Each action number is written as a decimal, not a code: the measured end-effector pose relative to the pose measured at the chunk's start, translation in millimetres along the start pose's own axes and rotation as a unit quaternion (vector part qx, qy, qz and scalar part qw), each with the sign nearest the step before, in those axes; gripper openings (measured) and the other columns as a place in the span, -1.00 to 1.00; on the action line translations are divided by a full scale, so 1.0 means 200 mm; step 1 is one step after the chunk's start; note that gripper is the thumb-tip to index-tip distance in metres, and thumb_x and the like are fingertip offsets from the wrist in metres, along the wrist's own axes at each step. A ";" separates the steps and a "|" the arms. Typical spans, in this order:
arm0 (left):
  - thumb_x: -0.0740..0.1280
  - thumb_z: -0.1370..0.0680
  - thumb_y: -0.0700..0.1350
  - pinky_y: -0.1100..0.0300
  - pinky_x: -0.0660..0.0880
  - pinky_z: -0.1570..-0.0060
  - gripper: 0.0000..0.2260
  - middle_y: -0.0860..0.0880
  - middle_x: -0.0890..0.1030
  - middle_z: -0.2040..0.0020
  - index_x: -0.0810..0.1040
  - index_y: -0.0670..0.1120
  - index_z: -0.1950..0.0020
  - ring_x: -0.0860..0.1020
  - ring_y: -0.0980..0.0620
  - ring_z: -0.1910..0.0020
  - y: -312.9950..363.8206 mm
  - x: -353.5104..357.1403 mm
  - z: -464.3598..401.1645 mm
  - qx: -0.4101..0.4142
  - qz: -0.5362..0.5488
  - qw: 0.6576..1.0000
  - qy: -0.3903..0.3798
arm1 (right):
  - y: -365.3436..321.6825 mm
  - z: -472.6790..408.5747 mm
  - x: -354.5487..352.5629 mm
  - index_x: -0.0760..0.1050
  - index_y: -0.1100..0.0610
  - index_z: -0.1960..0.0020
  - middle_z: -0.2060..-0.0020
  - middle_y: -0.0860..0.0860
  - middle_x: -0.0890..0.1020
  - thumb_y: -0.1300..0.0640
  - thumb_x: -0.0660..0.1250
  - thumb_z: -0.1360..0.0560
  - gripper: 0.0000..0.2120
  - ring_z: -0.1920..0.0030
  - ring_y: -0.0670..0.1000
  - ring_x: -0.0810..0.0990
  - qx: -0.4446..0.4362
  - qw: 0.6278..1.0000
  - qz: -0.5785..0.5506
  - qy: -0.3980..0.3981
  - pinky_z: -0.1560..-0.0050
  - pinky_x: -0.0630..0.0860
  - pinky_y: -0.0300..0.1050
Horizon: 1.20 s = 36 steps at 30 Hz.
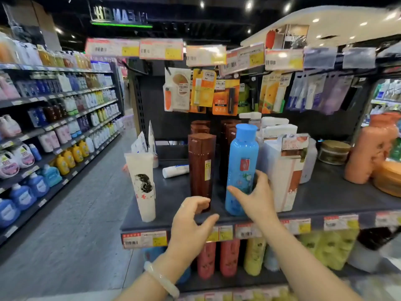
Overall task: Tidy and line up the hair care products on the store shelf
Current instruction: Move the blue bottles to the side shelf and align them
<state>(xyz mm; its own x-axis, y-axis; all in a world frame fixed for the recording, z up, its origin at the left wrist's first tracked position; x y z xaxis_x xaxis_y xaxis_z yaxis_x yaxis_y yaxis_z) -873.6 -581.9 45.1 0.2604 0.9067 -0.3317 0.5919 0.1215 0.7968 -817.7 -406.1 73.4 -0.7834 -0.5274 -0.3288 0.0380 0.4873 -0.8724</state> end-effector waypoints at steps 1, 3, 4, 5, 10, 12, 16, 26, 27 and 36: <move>0.45 -0.43 -0.21 0.48 0.43 -0.04 -0.74 0.04 0.57 -0.01 0.50 0.07 -0.02 0.54 0.24 -0.03 0.00 0.00 0.01 -0.006 0.000 1.000 -0.003 | 0.00 -0.01 0.00 0.30 0.18 -0.29 -0.15 0.05 0.47 0.12 0.53 -0.29 -0.34 -0.20 0.06 0.48 0.001 1.000 0.006 -0.008 -0.17 0.42 -0.11; 0.39 -0.48 -0.23 0.38 0.50 -0.02 -0.81 0.03 0.61 0.03 0.53 0.02 0.01 0.57 0.21 0.01 -0.04 -0.03 0.02 -0.039 0.020 0.999 0.005 | 0.01 -0.02 0.00 0.28 0.17 -0.29 -0.15 0.03 0.48 0.11 0.51 -0.32 -0.35 -0.17 0.02 0.47 0.008 0.999 0.013 -0.029 -0.11 0.39 -0.17; 0.36 -0.50 -0.24 0.31 0.54 0.01 -0.83 0.04 0.62 0.06 0.53 0.03 0.03 0.59 0.17 0.03 -0.06 -0.05 0.03 -0.057 0.034 0.998 0.012 | 0.02 -0.02 0.00 0.27 0.16 -0.28 -0.15 0.02 0.49 0.10 0.51 -0.33 -0.36 -0.16 0.01 0.48 0.012 0.999 0.014 -0.038 -0.09 0.40 -0.17; 0.33 -0.51 -0.26 0.26 0.56 0.04 -0.82 0.04 0.63 0.08 0.54 0.04 0.06 0.61 0.12 0.05 -0.08 -0.06 0.04 -0.075 0.051 0.996 0.017 | 0.04 -0.02 0.01 0.27 0.16 -0.28 -0.15 0.02 0.50 0.10 0.50 -0.33 -0.37 -0.16 0.02 0.50 0.015 0.999 0.013 -0.044 -0.09 0.42 -0.16; 0.20 -0.57 -0.32 0.37 0.56 0.18 -0.79 -0.02 0.62 0.14 0.50 -0.02 0.08 0.64 0.23 0.26 -0.15 -0.16 0.06 -0.152 0.148 0.976 0.043 | 0.05 -0.03 0.00 0.28 0.16 -0.26 -0.17 0.03 0.53 0.09 0.50 -0.33 -0.39 -0.12 -0.01 0.51 0.021 0.998 0.006 -0.053 -0.07 0.44 -0.16; 0.19 -0.58 -0.31 0.33 0.56 0.17 -0.78 -0.02 0.62 0.14 0.51 -0.02 0.07 0.64 0.19 0.25 -0.16 -0.20 0.08 -0.163 0.150 0.974 0.049 | 0.04 -0.02 0.00 0.27 0.17 -0.27 -0.18 0.02 0.52 0.09 0.49 -0.35 -0.39 -0.08 -0.07 0.48 0.014 0.998 0.003 -0.057 -0.05 0.42 -0.19; 0.19 -0.58 -0.31 0.32 0.57 0.18 -0.82 -0.05 0.63 0.13 0.53 -0.08 0.02 0.65 0.15 0.22 -0.19 -0.21 0.16 -0.197 0.140 0.970 0.043 | 0.07 0.02 0.02 0.28 0.17 -0.28 -0.20 0.04 0.53 0.11 0.48 -0.35 -0.40 -0.08 -0.07 0.49 0.022 0.998 -0.009 -0.061 -0.01 0.39 -0.21; 0.42 -0.44 -0.27 0.21 0.28 -0.33 -0.44 0.01 0.41 -0.35 0.32 -0.05 -0.39 0.36 0.12 -0.33 0.02 0.13 0.01 -0.127 -0.011 0.986 -0.104 | 0.03 0.04 -0.04 0.30 0.12 -0.25 -0.09 -0.02 0.55 0.14 0.52 -0.31 -0.39 -0.10 -0.04 0.57 -0.006 0.992 -0.101 -0.076 -0.15 0.54 -0.09; 0.45 -0.42 -0.22 0.24 0.25 -0.32 -0.36 0.04 0.36 -0.38 0.26 -0.03 -0.43 0.31 0.14 -0.35 0.04 0.18 -0.01 -0.118 -0.025 0.986 -0.117 | 0.01 0.05 -0.08 0.30 0.10 -0.22 -0.06 -0.05 0.56 0.14 0.52 -0.30 -0.41 -0.05 -0.09 0.58 -0.015 0.991 -0.110 -0.079 -0.12 0.55 -0.16; 0.46 -0.26 -0.11 0.22 0.55 -0.04 -0.40 0.19 0.60 -0.07 0.35 0.25 -0.21 0.59 0.24 -0.06 0.28 0.39 0.04 -0.020 0.099 0.995 -0.010 | -0.10 0.20 -0.27 0.37 0.01 -0.11 0.17 -0.22 0.55 0.11 0.57 -0.22 -0.44 0.13 -0.27 0.57 -0.054 0.986 -0.105 -0.120 0.18 0.52 -0.38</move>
<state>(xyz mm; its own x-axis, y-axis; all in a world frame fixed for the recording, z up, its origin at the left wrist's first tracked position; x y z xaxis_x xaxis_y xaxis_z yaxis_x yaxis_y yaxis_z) -814.2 -508.5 60.2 0.3836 0.9066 -0.1760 0.4975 -0.0423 0.8664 -752.6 -414.9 94.0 -0.5965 -0.7681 -0.2328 -0.1849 0.4138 -0.8914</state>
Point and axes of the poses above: each hand's wrist, its own z-axis away from the middle knuckle, its own x-axis out of the palm, y = z × x, the point moved 7 cm from there along -z, towards the middle knuckle
